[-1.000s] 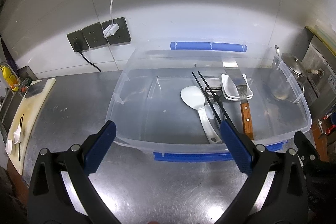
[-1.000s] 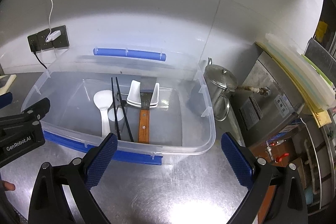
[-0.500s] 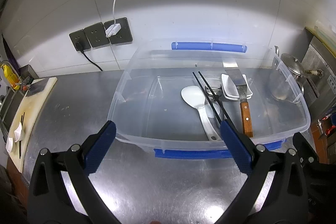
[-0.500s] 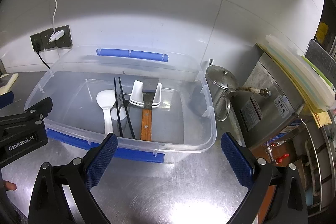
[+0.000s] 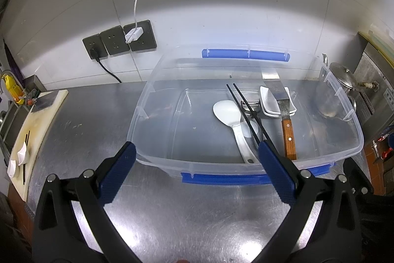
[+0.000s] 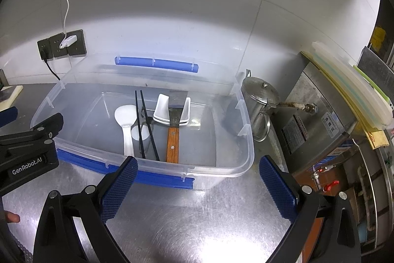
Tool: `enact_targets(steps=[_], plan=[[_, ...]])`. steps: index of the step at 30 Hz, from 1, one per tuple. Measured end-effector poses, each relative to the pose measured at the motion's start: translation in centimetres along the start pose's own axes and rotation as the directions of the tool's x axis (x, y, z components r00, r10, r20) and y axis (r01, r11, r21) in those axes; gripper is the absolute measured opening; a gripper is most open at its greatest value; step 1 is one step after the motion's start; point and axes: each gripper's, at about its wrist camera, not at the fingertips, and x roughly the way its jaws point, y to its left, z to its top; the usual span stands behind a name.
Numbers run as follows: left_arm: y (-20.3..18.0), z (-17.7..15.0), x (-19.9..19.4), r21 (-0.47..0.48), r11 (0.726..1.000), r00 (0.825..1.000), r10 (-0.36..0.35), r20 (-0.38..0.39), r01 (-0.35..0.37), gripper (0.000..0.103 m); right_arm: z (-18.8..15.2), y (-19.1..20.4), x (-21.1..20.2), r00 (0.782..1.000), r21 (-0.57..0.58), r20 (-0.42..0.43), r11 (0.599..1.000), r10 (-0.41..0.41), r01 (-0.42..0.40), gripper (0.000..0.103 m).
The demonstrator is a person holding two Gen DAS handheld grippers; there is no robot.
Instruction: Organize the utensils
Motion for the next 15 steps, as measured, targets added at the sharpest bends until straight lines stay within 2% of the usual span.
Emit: enact_targets(steps=[15], plan=[[0.1, -0.19, -0.24, 0.005, 1.0, 1.0, 0.004, -0.001, -0.004, 0.095, -0.11, -0.11, -0.18, 1.0, 0.0, 0.001, 1.0, 0.003, -0.003, 0.098]])
